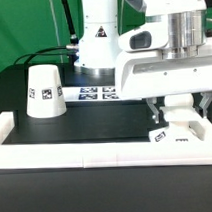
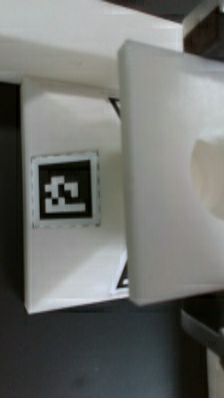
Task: Assemble lamp
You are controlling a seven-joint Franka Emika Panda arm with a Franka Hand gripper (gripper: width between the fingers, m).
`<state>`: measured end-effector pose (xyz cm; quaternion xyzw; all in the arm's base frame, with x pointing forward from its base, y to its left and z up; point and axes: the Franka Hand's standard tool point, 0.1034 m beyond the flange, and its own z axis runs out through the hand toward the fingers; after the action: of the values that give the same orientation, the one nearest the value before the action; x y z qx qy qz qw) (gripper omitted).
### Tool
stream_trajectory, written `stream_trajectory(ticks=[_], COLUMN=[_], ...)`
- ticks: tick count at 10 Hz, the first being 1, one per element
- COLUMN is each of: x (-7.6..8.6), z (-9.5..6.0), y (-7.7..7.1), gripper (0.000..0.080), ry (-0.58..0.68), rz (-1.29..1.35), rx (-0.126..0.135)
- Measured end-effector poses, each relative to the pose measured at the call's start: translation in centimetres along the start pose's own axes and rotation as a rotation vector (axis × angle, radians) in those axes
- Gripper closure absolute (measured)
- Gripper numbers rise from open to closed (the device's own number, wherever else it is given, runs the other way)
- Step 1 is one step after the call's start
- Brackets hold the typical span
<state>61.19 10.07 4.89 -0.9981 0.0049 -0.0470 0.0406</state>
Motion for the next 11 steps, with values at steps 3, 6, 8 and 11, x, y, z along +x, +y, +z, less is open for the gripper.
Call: stream_trajectory(ticks=[3,6,8,11], x=[0.0,-0.5,-3.2,-6.6], z=[0.0,-0.1,-1.3,-2.4], y=[0.0,0.2,0.7,0.8], gripper=[0.0261,0.0106,0.0102,0.0100], ry=[-0.001,-0.005,-0.028,-0.056], rz=[-0.003,-0.012,-0.004,0.007], rx=[0.000,-0.002,-0.009,-0.012])
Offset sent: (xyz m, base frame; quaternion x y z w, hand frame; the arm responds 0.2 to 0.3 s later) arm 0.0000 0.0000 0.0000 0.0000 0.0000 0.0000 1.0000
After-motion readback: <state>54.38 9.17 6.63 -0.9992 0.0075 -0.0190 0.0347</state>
